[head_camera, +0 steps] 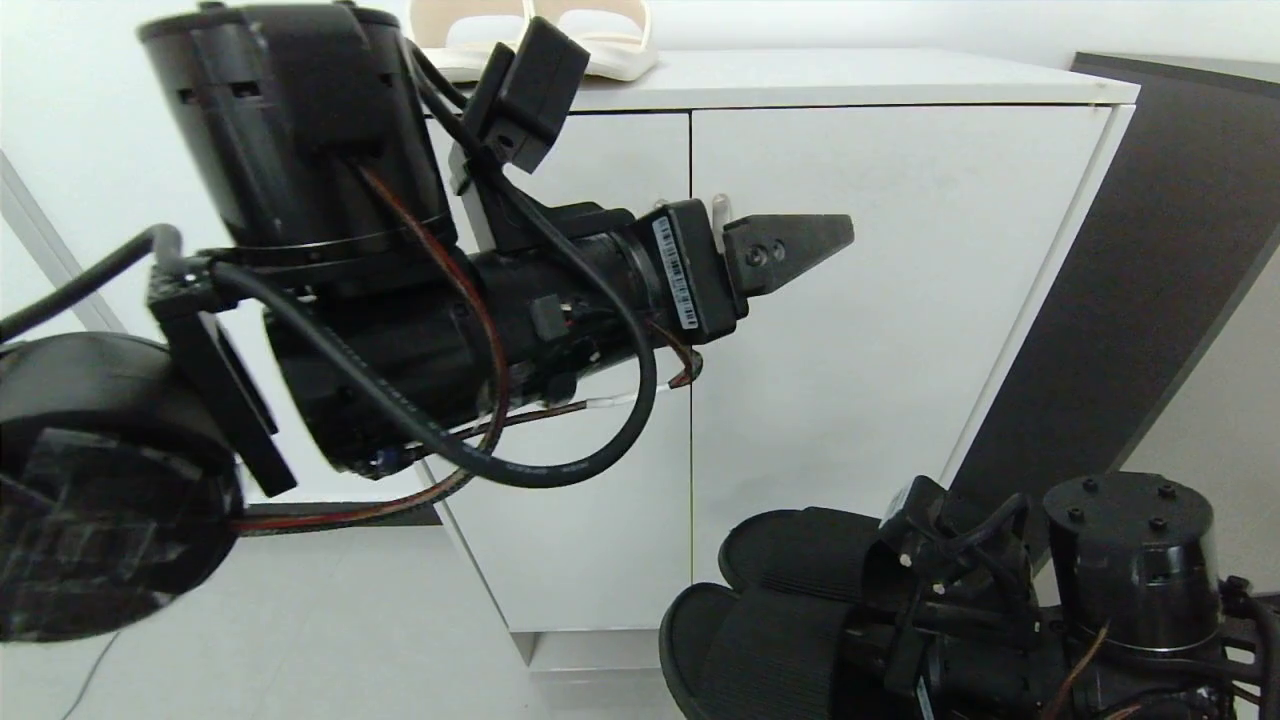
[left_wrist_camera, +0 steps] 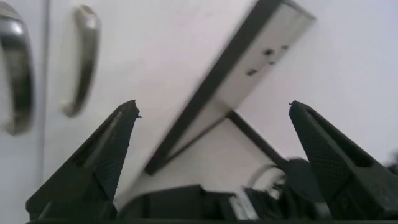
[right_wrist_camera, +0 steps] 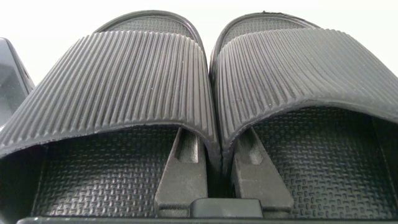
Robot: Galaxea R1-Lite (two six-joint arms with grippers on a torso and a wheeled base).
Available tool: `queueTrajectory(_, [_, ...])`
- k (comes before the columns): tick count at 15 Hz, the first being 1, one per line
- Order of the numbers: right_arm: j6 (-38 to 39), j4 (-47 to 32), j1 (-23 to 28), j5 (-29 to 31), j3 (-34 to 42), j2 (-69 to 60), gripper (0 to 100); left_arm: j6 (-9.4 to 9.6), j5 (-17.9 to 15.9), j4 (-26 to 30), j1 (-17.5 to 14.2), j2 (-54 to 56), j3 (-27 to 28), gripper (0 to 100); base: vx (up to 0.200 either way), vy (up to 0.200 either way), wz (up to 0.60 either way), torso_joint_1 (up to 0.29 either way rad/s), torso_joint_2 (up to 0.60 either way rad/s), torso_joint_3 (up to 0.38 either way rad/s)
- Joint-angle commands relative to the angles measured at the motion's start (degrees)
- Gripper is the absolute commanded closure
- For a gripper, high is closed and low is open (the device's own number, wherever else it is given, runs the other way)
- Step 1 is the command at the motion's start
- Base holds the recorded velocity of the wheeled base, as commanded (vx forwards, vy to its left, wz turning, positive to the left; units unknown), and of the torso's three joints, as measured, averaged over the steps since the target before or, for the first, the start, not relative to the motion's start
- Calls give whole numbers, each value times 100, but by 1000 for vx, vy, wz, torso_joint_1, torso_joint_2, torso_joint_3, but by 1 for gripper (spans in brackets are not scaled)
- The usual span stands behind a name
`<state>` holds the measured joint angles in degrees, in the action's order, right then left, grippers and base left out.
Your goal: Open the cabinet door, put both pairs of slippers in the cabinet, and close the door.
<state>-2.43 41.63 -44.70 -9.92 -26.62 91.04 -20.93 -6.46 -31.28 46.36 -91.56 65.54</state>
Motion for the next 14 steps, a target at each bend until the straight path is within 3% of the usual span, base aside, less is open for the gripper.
queueTrajectory(1, [-4,3,-3,-1,-9,10,100,107,189,8,13,-309,196,0,0,0,0,0,0,0])
queueTrajectory(6, [-12,3,32,8,-27,19,100,116,338,131,-417,-353,249,0,0,0,0,0,0,0])
queueTrajectory(14, [-12,3,32,-1,-9,28,100,116,453,122,-444,-933,847,0,0,0,0,0,0,0])
